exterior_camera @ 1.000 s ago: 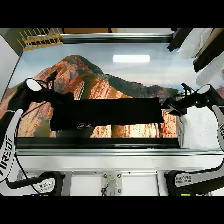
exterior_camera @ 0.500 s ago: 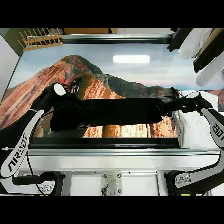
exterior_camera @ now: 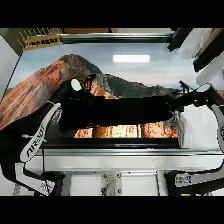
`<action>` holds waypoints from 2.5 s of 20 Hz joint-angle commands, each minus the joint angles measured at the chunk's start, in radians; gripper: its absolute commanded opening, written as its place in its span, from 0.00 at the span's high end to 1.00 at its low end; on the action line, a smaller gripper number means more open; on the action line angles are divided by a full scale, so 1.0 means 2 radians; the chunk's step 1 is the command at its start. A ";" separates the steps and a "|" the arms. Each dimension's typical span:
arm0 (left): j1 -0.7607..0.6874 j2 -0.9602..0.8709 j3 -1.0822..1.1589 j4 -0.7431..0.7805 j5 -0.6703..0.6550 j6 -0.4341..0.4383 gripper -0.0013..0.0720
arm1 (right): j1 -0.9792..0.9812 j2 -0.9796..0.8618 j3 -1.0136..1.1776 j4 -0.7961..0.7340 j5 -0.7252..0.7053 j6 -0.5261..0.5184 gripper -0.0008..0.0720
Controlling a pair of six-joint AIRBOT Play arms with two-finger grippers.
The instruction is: Fold the clothes and pants, and hang the long-sleeved shirts on hangers.
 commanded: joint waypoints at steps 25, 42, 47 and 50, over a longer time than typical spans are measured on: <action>-0.042 -0.158 0.265 0.034 -0.051 -0.073 0.98 | 0.270 0.030 0.349 -0.066 0.167 0.123 0.97; 0.203 0.039 0.264 0.084 -0.131 -0.058 0.98 | 0.530 -0.187 0.349 0.050 -0.135 0.161 0.76; 0.208 0.059 0.264 0.085 -0.128 -0.050 0.98 | 0.546 -0.207 0.349 0.156 -0.158 0.071 0.03; 0.208 0.105 0.200 0.085 -0.096 -0.047 0.98 | 0.502 -0.164 0.338 0.091 -0.100 0.049 0.03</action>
